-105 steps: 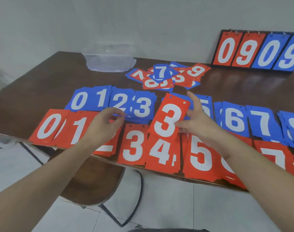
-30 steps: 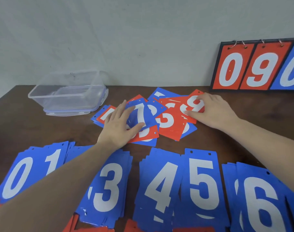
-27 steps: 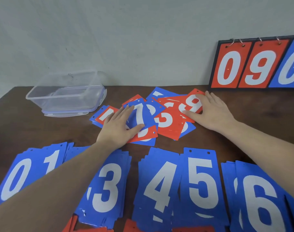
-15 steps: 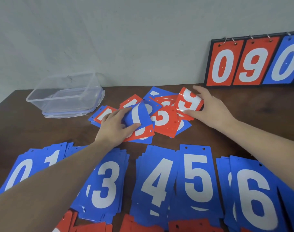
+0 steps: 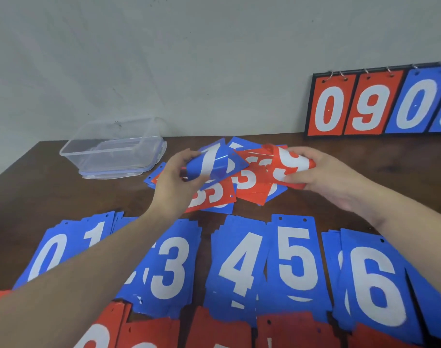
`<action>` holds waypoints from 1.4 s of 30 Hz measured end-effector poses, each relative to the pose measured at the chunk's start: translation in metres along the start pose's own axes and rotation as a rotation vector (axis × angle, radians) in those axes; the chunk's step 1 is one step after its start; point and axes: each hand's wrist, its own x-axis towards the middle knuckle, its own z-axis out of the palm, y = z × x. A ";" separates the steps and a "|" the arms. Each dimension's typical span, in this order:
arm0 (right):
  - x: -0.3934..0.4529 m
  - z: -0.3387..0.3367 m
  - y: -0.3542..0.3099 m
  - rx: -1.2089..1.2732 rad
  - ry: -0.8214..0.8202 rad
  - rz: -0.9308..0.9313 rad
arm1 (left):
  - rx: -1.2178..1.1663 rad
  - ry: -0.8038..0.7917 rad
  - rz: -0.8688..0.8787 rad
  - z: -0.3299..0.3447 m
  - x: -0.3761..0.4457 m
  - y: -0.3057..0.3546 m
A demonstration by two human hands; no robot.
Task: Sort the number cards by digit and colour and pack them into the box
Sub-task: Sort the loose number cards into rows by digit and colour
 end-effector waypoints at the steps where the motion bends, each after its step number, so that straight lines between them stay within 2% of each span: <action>1: -0.006 0.006 0.000 0.005 -0.033 0.004 | -0.032 -0.007 -0.015 -0.001 -0.006 0.000; 6: -0.037 0.033 0.002 -0.030 -0.105 0.033 | -0.237 -0.090 -0.154 -0.010 -0.037 0.000; 10: -0.059 0.051 0.002 -0.083 -0.157 0.043 | -0.290 -0.180 -0.202 -0.026 -0.062 -0.004; 14: -0.074 0.066 0.005 -0.010 -0.157 0.051 | -0.310 -0.250 -0.193 -0.048 -0.084 -0.010; 21: -0.094 0.090 0.005 0.030 -0.040 0.070 | -0.386 -0.032 -0.279 -0.092 -0.110 -0.025; 25: -0.104 0.099 0.005 -0.044 -0.023 0.057 | -0.376 -0.014 -0.281 -0.112 -0.124 -0.039; 31: -0.120 0.102 0.009 -0.035 0.006 0.053 | -0.262 -0.160 -0.242 -0.115 -0.133 -0.043; 37: -0.149 0.087 0.013 -0.056 0.069 0.044 | -0.419 -0.274 -0.246 -0.103 -0.137 -0.034; 42: -0.177 0.074 0.017 -0.084 0.188 0.050 | -0.468 -0.372 -0.228 -0.092 -0.142 -0.029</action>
